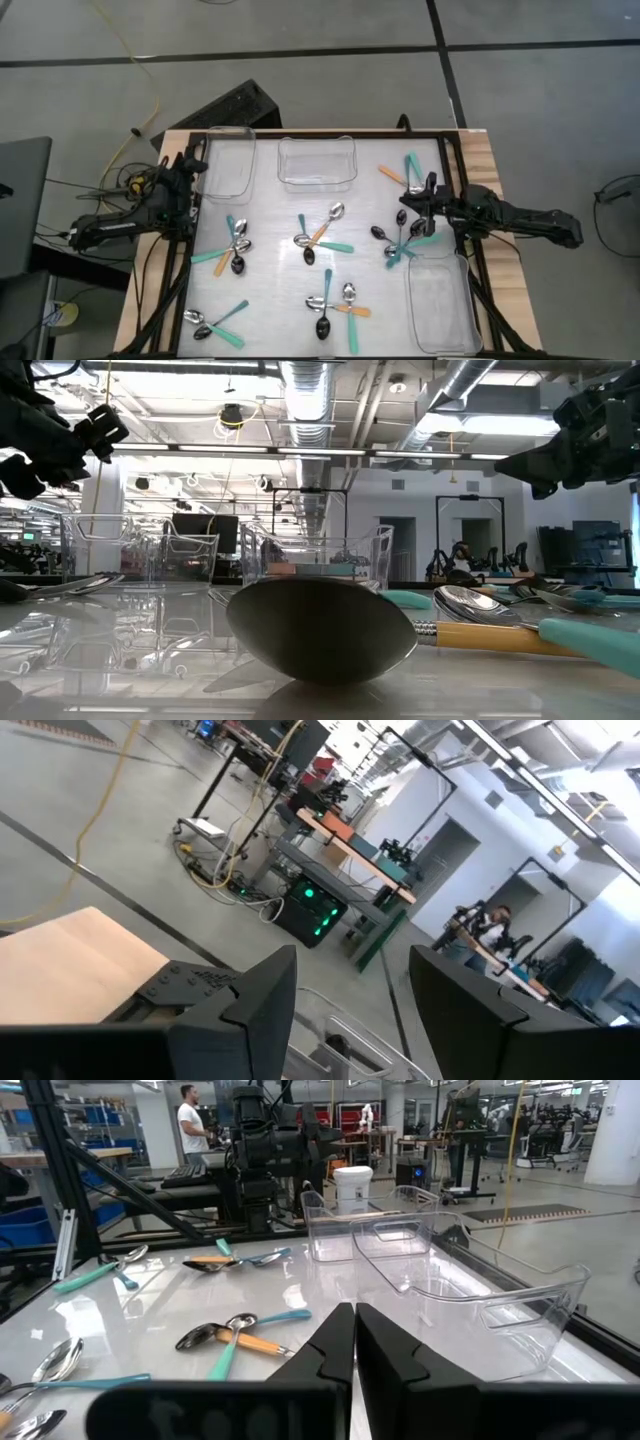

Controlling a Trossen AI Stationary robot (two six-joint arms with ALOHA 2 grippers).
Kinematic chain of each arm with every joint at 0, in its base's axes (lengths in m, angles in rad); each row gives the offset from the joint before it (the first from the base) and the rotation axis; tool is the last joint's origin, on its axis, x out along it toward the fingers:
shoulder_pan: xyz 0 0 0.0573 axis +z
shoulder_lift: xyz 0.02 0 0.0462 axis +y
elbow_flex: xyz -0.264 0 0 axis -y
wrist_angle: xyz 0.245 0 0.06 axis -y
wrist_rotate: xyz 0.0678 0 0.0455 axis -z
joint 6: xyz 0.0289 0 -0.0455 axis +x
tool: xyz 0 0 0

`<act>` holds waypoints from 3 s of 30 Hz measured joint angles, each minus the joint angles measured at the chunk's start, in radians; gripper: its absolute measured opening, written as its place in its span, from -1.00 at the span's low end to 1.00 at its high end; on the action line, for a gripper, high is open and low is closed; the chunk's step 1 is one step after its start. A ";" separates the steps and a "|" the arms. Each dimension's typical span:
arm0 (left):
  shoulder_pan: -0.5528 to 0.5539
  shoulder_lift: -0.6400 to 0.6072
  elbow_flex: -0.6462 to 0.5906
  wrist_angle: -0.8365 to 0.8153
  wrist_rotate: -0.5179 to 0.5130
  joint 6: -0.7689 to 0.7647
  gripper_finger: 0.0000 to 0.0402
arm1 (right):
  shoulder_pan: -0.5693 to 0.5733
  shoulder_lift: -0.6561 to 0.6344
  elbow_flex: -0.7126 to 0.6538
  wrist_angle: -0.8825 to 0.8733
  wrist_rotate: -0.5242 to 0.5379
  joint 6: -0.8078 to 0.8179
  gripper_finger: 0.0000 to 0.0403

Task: Sort silverware by color (type)
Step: Put the blue spoon into the top middle transparent bin

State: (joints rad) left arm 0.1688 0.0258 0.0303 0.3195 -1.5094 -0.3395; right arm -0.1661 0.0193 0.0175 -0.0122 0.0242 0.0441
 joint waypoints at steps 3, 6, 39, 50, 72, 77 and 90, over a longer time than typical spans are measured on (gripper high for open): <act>0.000 0.000 0.000 0.000 0.010 0.035 -0.09 | 0.000 0.000 -0.001 0.014 0.001 0.000 -0.80; 0.000 0.000 0.000 0.000 0.011 0.040 -0.09 | 0.000 0.000 -0.002 0.024 0.002 0.000 -0.80; 0.000 0.000 0.000 -0.031 0.195 -0.006 -0.09 | 0.000 0.690 0.612 -0.426 0.162 0.185 -0.68; 0.000 0.000 0.000 -0.047 0.196 -0.061 -0.09 | -0.021 1.056 0.927 -0.919 0.042 0.705 -0.23; 0.000 0.000 0.000 -0.191 0.219 -0.063 -0.09 | 0.009 1.484 0.928 -1.007 -0.201 0.961 -0.34; 0.000 0.000 0.000 -0.207 0.222 -0.066 -0.09 | 0.019 1.491 0.928 -1.002 -0.201 0.953 -0.34; 0.000 0.000 0.000 -0.240 0.401 -0.066 -0.09 | 0.072 1.472 0.928 -0.997 -0.199 0.950 -0.34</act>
State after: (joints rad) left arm 0.1692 0.0261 0.0303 0.0792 -1.1082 -0.4052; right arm -0.0940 1.4918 0.9451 -1.0088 -0.1748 0.9939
